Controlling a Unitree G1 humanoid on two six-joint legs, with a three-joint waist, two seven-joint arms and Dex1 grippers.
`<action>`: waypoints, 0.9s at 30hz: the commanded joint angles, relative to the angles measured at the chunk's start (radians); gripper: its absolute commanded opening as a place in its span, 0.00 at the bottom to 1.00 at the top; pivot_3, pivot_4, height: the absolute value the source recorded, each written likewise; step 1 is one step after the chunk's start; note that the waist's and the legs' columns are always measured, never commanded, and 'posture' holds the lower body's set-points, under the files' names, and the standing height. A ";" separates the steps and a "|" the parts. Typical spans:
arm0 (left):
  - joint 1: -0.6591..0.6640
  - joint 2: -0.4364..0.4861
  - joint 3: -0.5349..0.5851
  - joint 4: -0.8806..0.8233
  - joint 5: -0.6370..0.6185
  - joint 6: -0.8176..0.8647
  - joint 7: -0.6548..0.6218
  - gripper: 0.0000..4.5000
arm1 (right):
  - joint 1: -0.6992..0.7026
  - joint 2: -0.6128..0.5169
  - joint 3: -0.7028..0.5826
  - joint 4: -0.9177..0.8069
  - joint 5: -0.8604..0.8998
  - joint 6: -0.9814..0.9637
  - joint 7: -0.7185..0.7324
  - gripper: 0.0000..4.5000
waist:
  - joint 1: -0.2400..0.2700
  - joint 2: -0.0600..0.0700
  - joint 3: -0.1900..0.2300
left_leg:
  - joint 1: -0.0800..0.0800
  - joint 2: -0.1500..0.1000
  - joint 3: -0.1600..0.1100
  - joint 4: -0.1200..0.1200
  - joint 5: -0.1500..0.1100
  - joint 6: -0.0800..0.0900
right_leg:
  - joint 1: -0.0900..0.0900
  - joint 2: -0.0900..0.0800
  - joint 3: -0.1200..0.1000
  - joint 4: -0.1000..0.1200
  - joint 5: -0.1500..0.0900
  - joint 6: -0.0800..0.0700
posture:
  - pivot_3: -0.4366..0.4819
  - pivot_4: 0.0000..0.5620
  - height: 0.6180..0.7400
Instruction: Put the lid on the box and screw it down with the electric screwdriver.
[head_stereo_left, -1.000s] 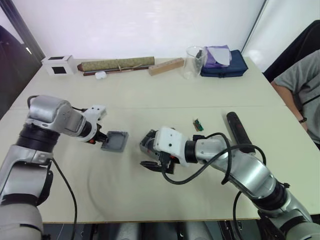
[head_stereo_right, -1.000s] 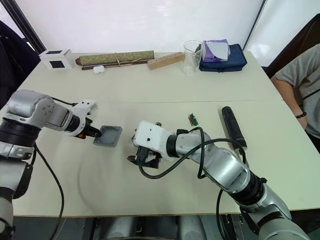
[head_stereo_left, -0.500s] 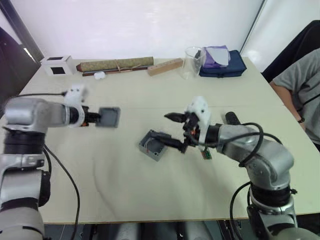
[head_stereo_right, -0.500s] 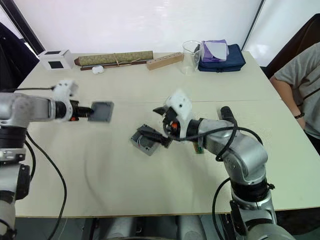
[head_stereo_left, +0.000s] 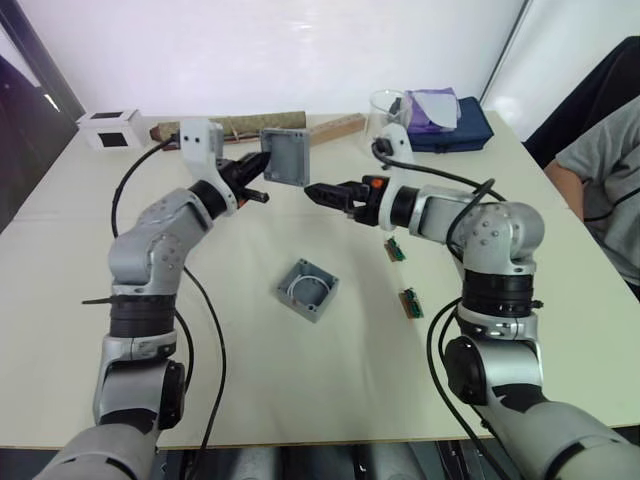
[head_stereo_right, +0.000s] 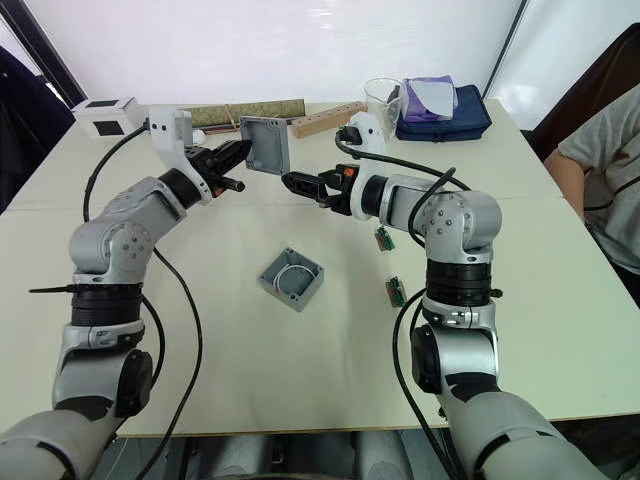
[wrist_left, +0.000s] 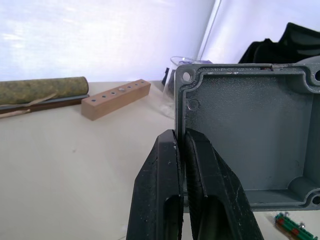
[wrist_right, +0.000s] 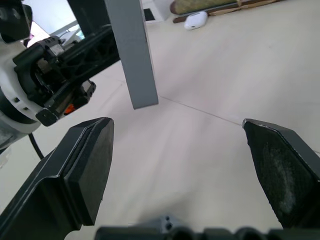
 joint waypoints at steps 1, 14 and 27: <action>-0.026 -0.001 -0.001 -0.029 0.013 -0.024 -0.015 0.01 | -0.042 0.007 -0.017 -0.025 0.034 0.002 -0.009 1.00 | 0.000 0.000 0.000 | 0.000 0.000 0.000 0.000 0.000 0.000 | 0.000 0.000 0.000 0.000 0.000 0.000 | 0.48 0.27 1.00; -0.020 -0.020 -0.034 -0.018 0.051 -0.020 -0.057 0.01 | -0.074 0.009 -0.029 -0.059 0.066 0.007 -0.062 1.00 | 0.003 0.000 0.000 | 0.000 0.000 0.000 0.000 0.000 0.000 | 0.000 0.000 0.000 0.000 0.000 0.000 | 0.48 0.27 1.00; -0.031 -0.025 -0.030 -0.013 0.061 -0.009 -0.051 0.00 | -0.072 0.009 -0.020 -0.059 0.082 -0.010 -0.075 0.76 | 0.002 0.000 0.000 | 0.000 0.000 -0.001 0.000 0.000 0.000 | 0.000 0.001 0.000 0.000 0.000 0.000 | 0.48 0.27 1.00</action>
